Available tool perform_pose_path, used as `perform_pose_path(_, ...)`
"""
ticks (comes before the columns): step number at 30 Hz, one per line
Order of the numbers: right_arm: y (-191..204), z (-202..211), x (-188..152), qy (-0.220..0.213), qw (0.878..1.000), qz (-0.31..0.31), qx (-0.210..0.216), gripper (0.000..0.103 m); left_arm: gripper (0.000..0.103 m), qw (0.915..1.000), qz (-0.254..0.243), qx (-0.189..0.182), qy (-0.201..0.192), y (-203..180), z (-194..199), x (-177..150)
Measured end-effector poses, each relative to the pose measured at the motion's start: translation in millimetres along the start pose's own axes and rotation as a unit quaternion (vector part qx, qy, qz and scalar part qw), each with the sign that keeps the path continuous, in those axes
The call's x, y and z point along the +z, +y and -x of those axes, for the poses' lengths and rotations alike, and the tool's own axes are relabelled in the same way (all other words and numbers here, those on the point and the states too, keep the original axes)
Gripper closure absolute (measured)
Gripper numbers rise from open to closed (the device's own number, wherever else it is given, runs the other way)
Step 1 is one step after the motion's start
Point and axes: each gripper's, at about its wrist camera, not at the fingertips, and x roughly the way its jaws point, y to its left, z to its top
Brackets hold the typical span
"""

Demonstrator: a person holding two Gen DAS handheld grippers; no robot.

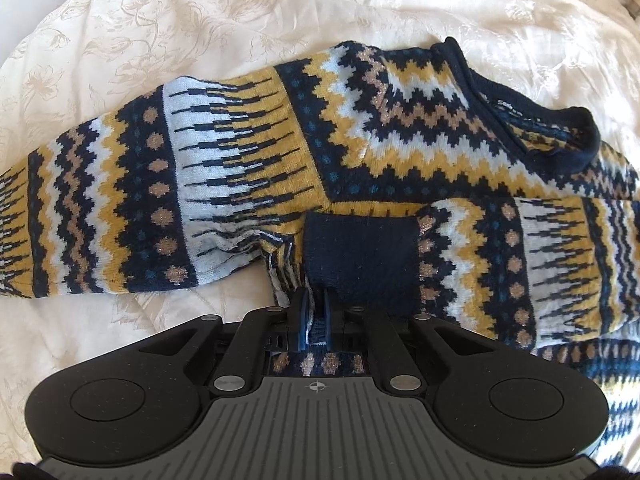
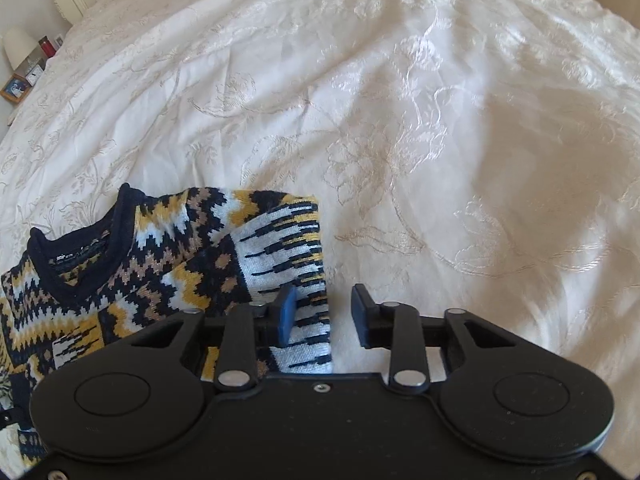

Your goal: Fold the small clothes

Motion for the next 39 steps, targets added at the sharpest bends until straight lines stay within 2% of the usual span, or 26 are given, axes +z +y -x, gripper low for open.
perform_pose_path(4, 4.5, -5.6, 1.5, -0.010, 0.995, 0.057, -0.085, 0.100, 0.091, 0.9998, -0.018, 0.008, 0.009, -1.7, -5.3, 3.0)
perform_pose_path(5, 0.2, -4.9, 3.0, -0.007, 0.995, 0.046, -0.084, 0.100, 0.091, 0.9997, -0.021, 0.010, 0.010, -2.0, -6.6, 3.8)
perform_pose_path(7, -10.1, 4.2, 4.5, -0.010, 0.999, 0.007, -0.053, 0.099, 0.089, 0.9995, -0.026, 0.012, 0.013, -3.2, -9.4, 5.1)
perform_pose_path(9, -12.2, 17.4, 1.6, -0.017, 1.000, -0.011, -0.022, 0.087, 0.083, 0.9994, -0.028, 0.019, 0.013, -3.7, -10.6, 5.9)
perform_pose_path(13, -0.8, 35.0, -20.2, -0.016, 1.000, -0.012, 0.007, 0.086, 0.081, 0.9988, -0.039, 0.028, 0.009, -7.7, -15.2, 5.4)
perform_pose_path(14, 2.7, 34.6, -26.3, -0.009, 1.000, -0.009, 0.006, 0.084, 0.081, 0.9986, -0.043, 0.030, 0.008, -9.3, -15.7, 4.8)
perform_pose_path(15, 3.5, 32.3, -35.4, 0.001, 1.000, -0.004, 0.004, 0.073, 0.080, 0.9983, -0.048, 0.034, 0.005, -11.7, -16.0, 4.1)
perform_pose_path(17, 4.0, 22.2, -49.7, 0.024, 1.000, 0.011, -0.016, 0.057, 0.079, 0.9974, -0.059, 0.041, 0.000, -16.8, -16.8, 2.0)
perform_pose_path(19, 4.8, 17.0, -62.7, 0.034, 0.998, 0.032, -0.039, 0.057, 0.073, 0.9958, -0.071, 0.057, -0.008, -22.7, -17.4, -0.5)
perform_pose_path(20, 5.9, 17.9, -66.9, 0.032, 0.998, 0.039, -0.047, 0.057, 0.057, 0.9938, -0.078, 0.078, -0.012, -25.0, -16.3, -3.7)
perform_pose_path(21, 6.9, 20.3, -70.3, 0.032, 0.997, 0.043, -0.053, 0.057, 0.032, 0.9905, -0.082, 0.109, -0.018, -28.8, -15.6, -5.2)
perform_pose_path(22, 7.9, 23.9, -72.8, 0.031, 0.997, 0.044, -0.058, 0.057, 0.020, 0.9864, -0.084, 0.139, -0.025, -30.5, -17.7, -7.0)
perform_pose_path(23, 8.8, 28.7, -74.4, 0.027, 0.997, 0.043, -0.060, 0.056, 0.007, 0.9838, -0.087, 0.154, -0.029, -30.2, -20.0, -8.4)
perform_pose_path(25, 11.0, 40.6, -77.0, 0.013, 0.998, 0.036, -0.058, 0.055, 0.006, 0.9868, -0.077, 0.139, -0.030, -24.0, -21.8, -8.7)
perform_pose_path(27, 15.7, 54.0, -78.8, -0.006, 0.998, 0.032, -0.053, 0.044, 0.006, 0.9910, -0.052, 0.121, -0.023, -16.0, -21.7, -7.2)
perform_pose_path(31, 35.1, 83.0, -85.8, -0.055, 0.996, 0.049, -0.044, 0.030, 0.009, 0.9960, -0.032, 0.079, -0.023, 2.2, -14.2, -8.9)
perform_pose_path(33, 47.3, 93.0, -89.2, -0.073, 0.995, 0.060, -0.035, 0.021, 0.016, 0.9985, -0.010, 0.046, -0.029, 15.5, -5.0, -13.2)
perform_pose_path(36, 64.2, 106.3, -96.7, -0.094, 0.993, 0.073, -0.016, 0.012, 0.017, 0.9982, 0.042, 0.005, -0.044, 46.4, 11.4, -25.8)
perform_pose_path(39, 80.5, 114.5, -105.6, -0.110, 0.991, 0.082, -0.001, 0.005, 0.017, 0.9944, 0.091, -0.006, -0.054, 84.0, 26.3, -38.1)
